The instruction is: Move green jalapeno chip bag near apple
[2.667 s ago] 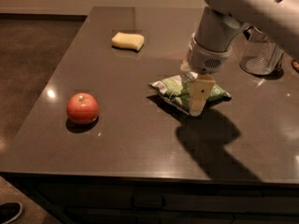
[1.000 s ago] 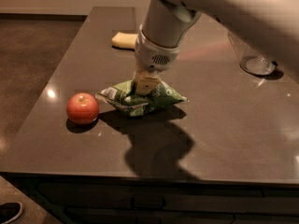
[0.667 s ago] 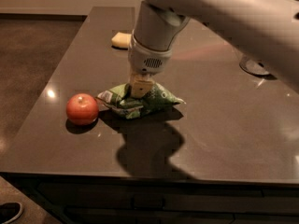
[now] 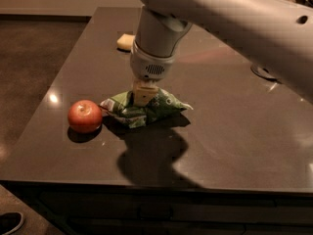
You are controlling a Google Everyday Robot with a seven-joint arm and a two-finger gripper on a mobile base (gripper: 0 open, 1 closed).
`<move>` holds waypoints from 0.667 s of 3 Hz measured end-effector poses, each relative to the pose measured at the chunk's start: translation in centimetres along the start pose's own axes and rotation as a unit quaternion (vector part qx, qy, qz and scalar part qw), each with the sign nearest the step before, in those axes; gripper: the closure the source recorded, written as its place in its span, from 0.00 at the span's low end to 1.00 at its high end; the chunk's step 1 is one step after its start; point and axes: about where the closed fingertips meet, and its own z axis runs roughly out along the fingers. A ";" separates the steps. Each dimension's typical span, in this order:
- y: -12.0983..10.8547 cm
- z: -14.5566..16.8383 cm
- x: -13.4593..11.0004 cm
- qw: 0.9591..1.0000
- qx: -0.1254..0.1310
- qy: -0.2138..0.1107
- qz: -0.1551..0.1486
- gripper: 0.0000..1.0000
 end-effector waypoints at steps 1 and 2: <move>0.0 0.1 -0.1 1.000 0.000 0.000 -0.001 0.12; 0.1 0.1 -0.2 1.000 0.000 0.000 -0.002 0.00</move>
Offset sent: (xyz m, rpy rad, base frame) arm -0.0003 0.0009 -0.0004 -0.0002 -0.0004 0.0015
